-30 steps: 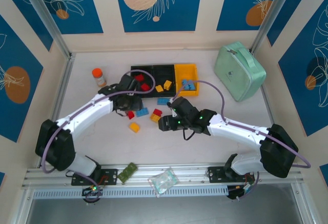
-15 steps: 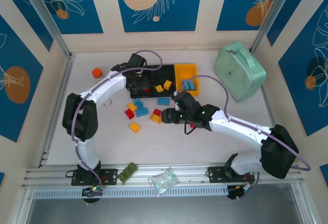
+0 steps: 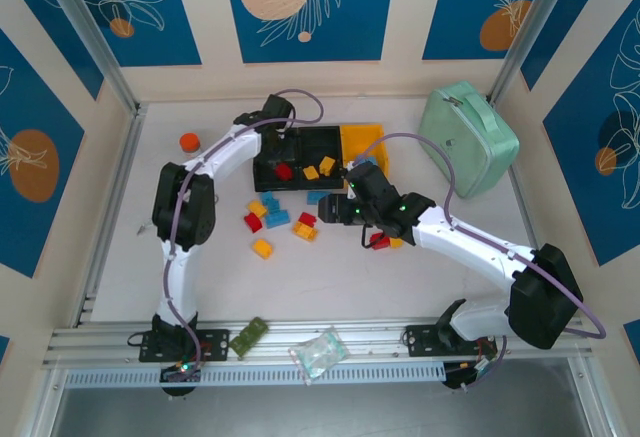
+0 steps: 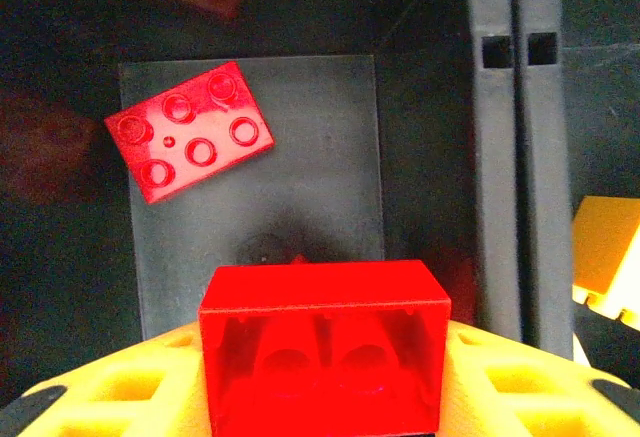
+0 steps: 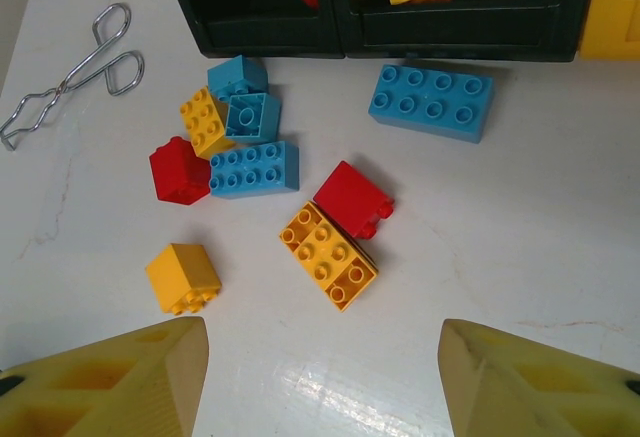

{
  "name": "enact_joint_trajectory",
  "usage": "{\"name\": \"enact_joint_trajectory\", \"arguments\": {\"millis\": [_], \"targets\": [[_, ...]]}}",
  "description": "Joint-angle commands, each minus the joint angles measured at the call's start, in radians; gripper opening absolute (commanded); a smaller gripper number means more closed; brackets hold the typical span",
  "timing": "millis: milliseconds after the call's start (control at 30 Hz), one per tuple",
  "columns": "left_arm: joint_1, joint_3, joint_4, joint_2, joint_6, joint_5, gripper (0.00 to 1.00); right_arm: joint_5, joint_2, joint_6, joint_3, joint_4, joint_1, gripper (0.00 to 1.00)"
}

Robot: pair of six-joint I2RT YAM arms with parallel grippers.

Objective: Sort the legos into containers by color
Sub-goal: Place the lego in the container, then pick up the lego from the center of the table.

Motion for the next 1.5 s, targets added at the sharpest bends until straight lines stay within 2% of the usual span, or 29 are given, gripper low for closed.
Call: {"name": "enact_joint_trajectory", "arguments": {"millis": [0, 167, 400, 667, 833, 1000, 1067, 1167, 1467], "targets": [[0.017, 0.051, -0.030, 0.016, 0.003, -0.005, 0.50, 0.006, -0.002, -0.004, 0.002, -0.002, -0.005, 0.62], [0.017, 0.068, -0.034, 0.013, 0.001, 0.012, 0.63, 0.009, -0.008, 0.007, -0.014, 0.000, -0.005, 0.62], [0.015, 0.002, -0.015, -0.073, -0.006, 0.042, 0.63, 0.006, -0.010, 0.012, -0.020, 0.004, -0.001, 0.62], [-0.003, -0.301, 0.057, -0.342, 0.000, 0.077, 0.63, 0.000, -0.029, 0.007, -0.026, -0.009, 0.026, 0.62], [-0.003, -0.514, 0.079, -0.514, -0.016, 0.041, 0.65, 0.005, -0.057, 0.018, -0.046, -0.017, 0.045, 0.62], [-0.003, -0.696, 0.122, -0.645, -0.108, 0.011, 0.66, -0.005, -0.057, 0.007, -0.049, -0.006, 0.080, 0.63], [-0.003, -0.774, 0.161, -0.685, -0.163, 0.016, 0.67, -0.015, -0.053, -0.014, -0.049, 0.017, 0.104, 0.69], [-0.004, -0.862, 0.208, -0.721, -0.228, 0.008, 0.67, -0.024, -0.046, -0.026, -0.050, 0.048, 0.129, 0.71], [-0.022, -0.928, 0.277, -0.692, -0.352, -0.020, 0.73, -0.031, -0.011, -0.018, -0.037, 0.050, 0.143, 0.71]]}}
